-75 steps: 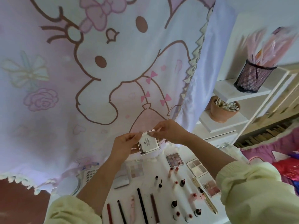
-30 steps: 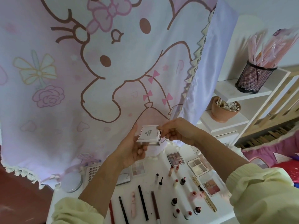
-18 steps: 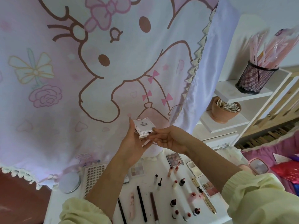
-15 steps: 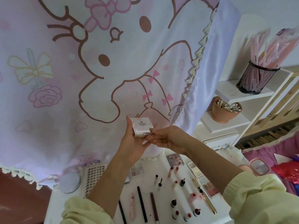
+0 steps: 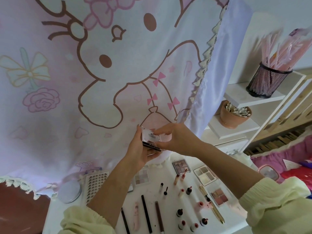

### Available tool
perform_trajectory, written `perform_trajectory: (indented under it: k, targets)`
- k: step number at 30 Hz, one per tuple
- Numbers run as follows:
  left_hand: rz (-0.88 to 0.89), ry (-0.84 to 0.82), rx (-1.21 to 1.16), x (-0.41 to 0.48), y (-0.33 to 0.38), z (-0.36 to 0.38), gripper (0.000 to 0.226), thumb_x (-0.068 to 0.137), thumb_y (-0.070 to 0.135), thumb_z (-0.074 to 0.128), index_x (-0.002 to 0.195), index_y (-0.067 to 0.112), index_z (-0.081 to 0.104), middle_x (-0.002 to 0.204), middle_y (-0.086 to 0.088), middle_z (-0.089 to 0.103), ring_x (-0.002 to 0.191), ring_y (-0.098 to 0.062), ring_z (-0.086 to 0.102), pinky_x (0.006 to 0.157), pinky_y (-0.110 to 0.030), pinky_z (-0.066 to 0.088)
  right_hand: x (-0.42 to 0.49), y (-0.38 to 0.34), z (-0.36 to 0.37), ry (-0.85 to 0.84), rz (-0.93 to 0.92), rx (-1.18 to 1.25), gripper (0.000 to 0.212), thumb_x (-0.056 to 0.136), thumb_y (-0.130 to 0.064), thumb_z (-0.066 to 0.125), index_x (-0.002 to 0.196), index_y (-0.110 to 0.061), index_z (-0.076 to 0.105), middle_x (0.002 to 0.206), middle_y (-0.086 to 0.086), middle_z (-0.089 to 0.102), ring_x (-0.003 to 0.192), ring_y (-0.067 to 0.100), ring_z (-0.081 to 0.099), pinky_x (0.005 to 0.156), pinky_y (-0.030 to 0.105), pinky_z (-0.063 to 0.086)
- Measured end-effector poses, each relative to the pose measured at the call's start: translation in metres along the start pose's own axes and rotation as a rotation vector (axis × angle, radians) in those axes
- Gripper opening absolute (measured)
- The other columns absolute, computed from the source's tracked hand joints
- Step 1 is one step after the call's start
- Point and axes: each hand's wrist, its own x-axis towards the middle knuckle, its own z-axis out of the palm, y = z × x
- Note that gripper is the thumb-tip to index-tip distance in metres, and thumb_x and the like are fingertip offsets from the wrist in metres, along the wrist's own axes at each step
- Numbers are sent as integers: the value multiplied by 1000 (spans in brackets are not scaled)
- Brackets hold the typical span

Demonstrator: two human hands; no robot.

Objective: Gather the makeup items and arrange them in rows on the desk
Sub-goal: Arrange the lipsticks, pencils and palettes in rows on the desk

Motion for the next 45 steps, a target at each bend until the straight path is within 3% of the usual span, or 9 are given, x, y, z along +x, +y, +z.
perform_trajectory:
  k: [8, 12, 16, 21, 25, 29, 36, 40, 45]
  targets:
    - [-61, 26, 94, -2, -3, 5, 63, 96, 59, 30, 134, 13, 50, 113, -18, 64, 95, -34, 65, 83, -47, 55, 4, 1, -5, -140, -41, -201, 56, 80, -41, 72, 130, -20, 60, 130, -9, 62, 119, 8, 55, 101, 22, 42]
    - [-66, 9, 74, -5, -4, 6, 60, 97, 58, 28, 125, 13, 54, 106, -15, 66, 92, -33, 66, 72, -45, 57, 6, 6, -1, -167, -49, -192, 39, 76, -44, 72, 112, -28, 69, 97, -20, 69, 86, 2, 62, 78, 26, 53]
    - [-83, -21, 103, -6, -1, 8, 65, 96, 62, 24, 118, 13, 60, 107, -17, 69, 95, -36, 67, 74, -45, 57, 6, 6, 4, -105, -103, -183, 21, 73, -36, 72, 88, -22, 69, 60, -23, 52, 58, 4, 47, 56, 18, 37]
    - [-114, -23, 107, -6, 2, 7, 69, 95, 64, 21, 116, 11, 62, 104, -18, 71, 94, -36, 69, 75, -46, 58, 10, 7, 7, -99, -156, -153, 18, 71, -29, 69, 73, -12, 64, 58, 4, 46, 54, 15, 32, 52, 26, 31]
    - [-161, -112, 104, -8, 0, 6, 73, 96, 64, 17, 111, 9, 62, 95, -21, 72, 81, -32, 72, 69, -43, 60, 14, 14, 4, -99, -103, -96, 17, 75, -26, 65, 81, -14, 74, 60, 6, 55, 55, 19, 35, 55, 33, 37]
    - [-145, -126, 73, -5, -1, 3, 77, 95, 65, 17, 119, 7, 61, 103, -23, 70, 82, -35, 71, 77, -46, 59, 14, 14, 3, -119, -116, -65, 40, 70, -48, 58, 83, -13, 73, 65, 7, 59, 61, 27, 44, 57, 37, 40]
    - [-136, -93, 96, 0, -2, 3, 76, 95, 65, 15, 114, 9, 63, 103, -21, 70, 83, -34, 71, 72, -44, 60, 14, 11, 5, -159, -97, -92, 33, 73, -27, 71, 54, -16, 46, 51, -1, 30, 52, 13, 24, 52, 28, 25]
    - [-131, -59, 136, -1, -3, 6, 71, 96, 63, 14, 104, 14, 64, 102, -17, 71, 89, -33, 70, 66, -41, 60, 13, 11, 8, -168, -116, -137, 33, 71, -25, 71, 55, -14, 44, 51, -1, 29, 51, 14, 23, 50, 23, 22]
    - [-134, -17, 128, 0, -4, 5, 70, 96, 63, 15, 105, 13, 63, 108, -19, 69, 99, -35, 67, 76, -49, 56, 13, 14, 13, -164, -132, -156, 30, 67, -25, 70, 61, -4, 49, 52, 3, 30, 52, 14, 21, 50, 26, 21]
